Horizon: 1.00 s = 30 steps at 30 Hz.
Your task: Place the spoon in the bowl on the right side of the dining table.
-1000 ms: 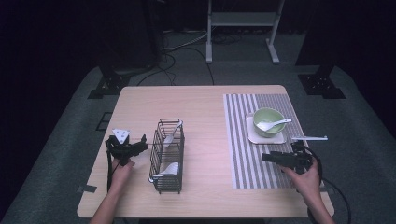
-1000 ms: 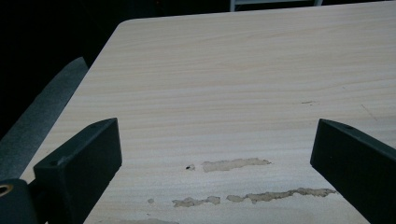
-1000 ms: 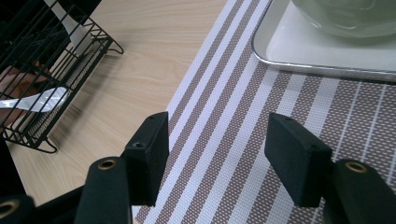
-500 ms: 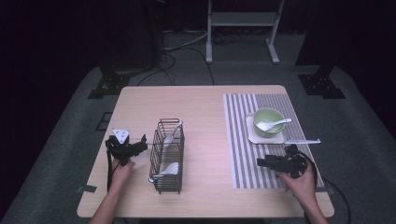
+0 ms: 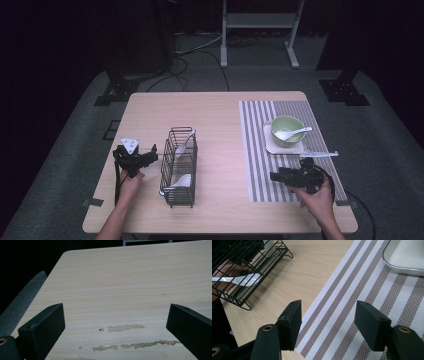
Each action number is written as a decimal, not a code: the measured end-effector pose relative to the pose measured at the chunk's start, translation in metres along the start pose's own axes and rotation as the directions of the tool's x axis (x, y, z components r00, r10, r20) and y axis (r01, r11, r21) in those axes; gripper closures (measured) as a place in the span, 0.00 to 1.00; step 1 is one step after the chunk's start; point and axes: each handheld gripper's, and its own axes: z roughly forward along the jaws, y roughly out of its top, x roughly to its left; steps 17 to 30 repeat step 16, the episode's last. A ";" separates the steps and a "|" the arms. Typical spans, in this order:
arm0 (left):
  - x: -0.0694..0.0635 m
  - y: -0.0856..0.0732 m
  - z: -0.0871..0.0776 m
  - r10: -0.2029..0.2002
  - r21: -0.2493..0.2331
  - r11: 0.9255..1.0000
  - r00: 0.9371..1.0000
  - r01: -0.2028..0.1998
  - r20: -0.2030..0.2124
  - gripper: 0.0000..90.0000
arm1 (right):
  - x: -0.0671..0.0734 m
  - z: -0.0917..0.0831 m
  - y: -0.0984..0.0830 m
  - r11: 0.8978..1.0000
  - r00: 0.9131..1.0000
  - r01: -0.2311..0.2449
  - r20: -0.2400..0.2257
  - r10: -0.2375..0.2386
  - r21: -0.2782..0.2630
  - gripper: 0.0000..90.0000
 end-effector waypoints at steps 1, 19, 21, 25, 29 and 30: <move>0.000 0.000 0.000 0.001 0.000 1.000 1.000 -0.001 0.000 0.01 | 0.000 0.001 -0.001 1.000 1.000 0.001 -0.002 -0.001 -0.002 0.42; 0.001 0.000 0.000 0.000 0.007 1.000 1.000 0.000 0.008 0.01 | 0.014 0.014 -0.010 0.997 0.997 0.067 -0.042 -0.065 0.044 0.41; 0.001 0.000 0.000 0.000 0.007 1.000 1.000 0.000 0.008 0.01 | 0.014 0.014 -0.010 0.997 0.997 0.067 -0.042 -0.065 0.044 0.41; 0.001 0.000 0.000 0.000 0.007 1.000 1.000 0.000 0.008 0.01 | 0.014 0.014 -0.010 0.997 0.997 0.067 -0.042 -0.065 0.044 0.41; 0.001 0.000 0.000 0.000 0.007 1.000 1.000 0.000 0.008 0.01 | 0.014 0.014 -0.010 0.997 0.997 0.067 -0.042 -0.065 0.044 0.41; 0.001 0.000 0.000 0.000 0.007 1.000 1.000 0.000 0.008 0.01 | 0.014 0.014 -0.010 0.997 0.997 0.067 -0.042 -0.065 0.044 0.41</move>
